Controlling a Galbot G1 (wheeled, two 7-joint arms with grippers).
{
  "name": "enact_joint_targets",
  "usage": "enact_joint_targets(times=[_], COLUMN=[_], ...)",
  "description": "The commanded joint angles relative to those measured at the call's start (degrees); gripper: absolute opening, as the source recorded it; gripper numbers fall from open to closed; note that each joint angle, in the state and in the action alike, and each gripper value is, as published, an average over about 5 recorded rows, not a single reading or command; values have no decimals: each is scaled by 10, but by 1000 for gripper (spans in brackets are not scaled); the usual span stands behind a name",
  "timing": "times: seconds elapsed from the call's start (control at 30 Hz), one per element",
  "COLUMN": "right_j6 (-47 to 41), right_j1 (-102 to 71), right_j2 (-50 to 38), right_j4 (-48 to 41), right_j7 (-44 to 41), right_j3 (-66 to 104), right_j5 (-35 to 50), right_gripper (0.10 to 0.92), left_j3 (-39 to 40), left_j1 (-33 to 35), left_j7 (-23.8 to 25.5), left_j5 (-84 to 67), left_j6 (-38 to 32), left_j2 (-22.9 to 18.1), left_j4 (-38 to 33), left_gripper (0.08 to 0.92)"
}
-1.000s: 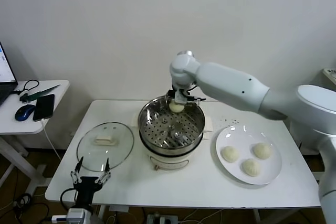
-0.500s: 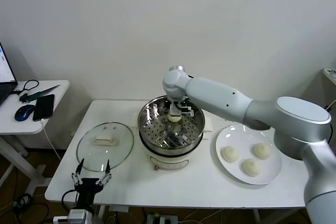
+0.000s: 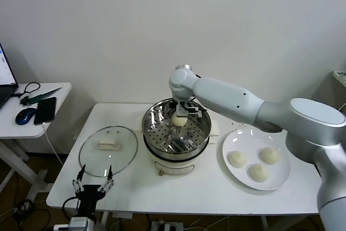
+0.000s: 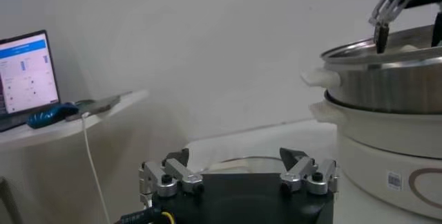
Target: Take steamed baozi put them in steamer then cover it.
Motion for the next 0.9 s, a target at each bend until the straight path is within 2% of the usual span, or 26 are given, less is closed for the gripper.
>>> enact_joint_targets(times=[0.03, 0.2, 0.27, 0.43, 0.63, 0.9], right_j6=[-71, -260, -323, -400, -446, -450], right_j1=[109, 180, 184, 155, 37, -124], right_j2=[-127, -224, -260, -333, -399, -411], right_j4=[58, 96, 107, 112, 127, 110], right_j7=[-3, 52, 37, 18, 21, 21], right_j3=[-52, -152, -163, -181, -139, -38], right_j5=[207, 403, 449, 529, 543, 462], right_gripper=[823, 823, 823, 823, 823, 823], left_j3=[0, 0, -1, -3, -3, -4], left_j1=[1, 4, 5, 7, 9, 12], left_j7=[0, 0, 0, 0, 0, -1], left_j5=[0, 0, -1, -6, -6, -6], left_j6=[1, 1, 1, 2, 2, 2], left_j2=[1, 1, 2, 5, 3, 2], left_j4=[-2, -8, -10, -14, -14, -14], left_gripper=[823, 823, 823, 823, 823, 823])
